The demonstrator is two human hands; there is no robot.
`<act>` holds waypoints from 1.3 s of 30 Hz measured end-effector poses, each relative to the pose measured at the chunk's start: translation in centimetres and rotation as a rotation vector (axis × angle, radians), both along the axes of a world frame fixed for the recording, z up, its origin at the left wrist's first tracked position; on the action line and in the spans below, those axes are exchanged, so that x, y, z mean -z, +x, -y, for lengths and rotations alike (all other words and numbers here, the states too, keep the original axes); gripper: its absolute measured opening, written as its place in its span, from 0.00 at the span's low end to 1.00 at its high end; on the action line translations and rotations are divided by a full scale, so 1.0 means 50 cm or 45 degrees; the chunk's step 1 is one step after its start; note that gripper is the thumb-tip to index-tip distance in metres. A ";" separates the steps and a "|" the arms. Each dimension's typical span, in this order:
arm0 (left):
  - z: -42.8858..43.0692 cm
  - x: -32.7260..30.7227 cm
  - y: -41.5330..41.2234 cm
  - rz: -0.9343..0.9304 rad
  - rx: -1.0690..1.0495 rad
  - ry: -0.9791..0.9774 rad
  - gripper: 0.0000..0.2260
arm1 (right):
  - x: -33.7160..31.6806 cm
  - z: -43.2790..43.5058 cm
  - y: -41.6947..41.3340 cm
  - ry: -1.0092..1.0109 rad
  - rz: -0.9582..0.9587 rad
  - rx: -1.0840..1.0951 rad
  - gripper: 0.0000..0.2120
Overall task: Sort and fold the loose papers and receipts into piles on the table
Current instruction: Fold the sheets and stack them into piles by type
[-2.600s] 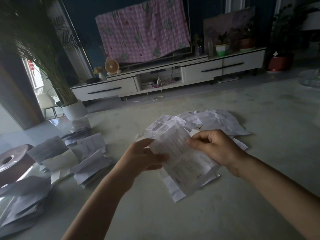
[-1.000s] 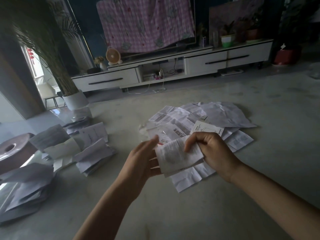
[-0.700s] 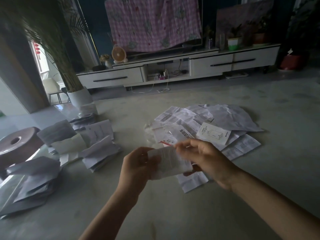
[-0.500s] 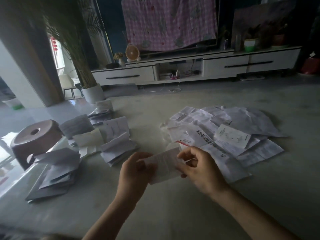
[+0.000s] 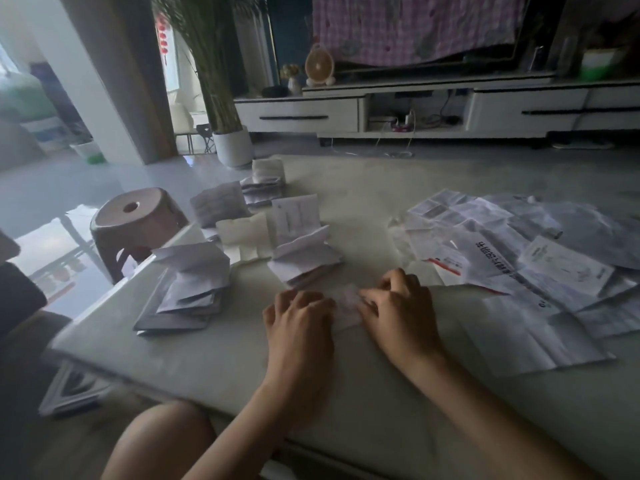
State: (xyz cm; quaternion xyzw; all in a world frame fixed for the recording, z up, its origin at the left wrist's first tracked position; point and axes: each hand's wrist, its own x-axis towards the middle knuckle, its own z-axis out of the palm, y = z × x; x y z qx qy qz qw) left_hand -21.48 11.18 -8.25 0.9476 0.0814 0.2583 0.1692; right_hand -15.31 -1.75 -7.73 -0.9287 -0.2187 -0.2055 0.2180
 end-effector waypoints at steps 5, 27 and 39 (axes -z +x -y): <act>-0.009 0.004 -0.011 0.004 -0.015 0.094 0.08 | 0.000 -0.003 -0.004 -0.047 -0.021 0.056 0.07; 0.238 -0.082 0.032 0.412 0.534 -0.056 0.10 | -0.064 0.424 0.044 -0.131 -0.308 0.048 0.07; 0.344 -0.058 0.067 0.204 0.697 -0.172 0.12 | -0.047 0.448 0.067 -0.397 -0.415 0.137 0.24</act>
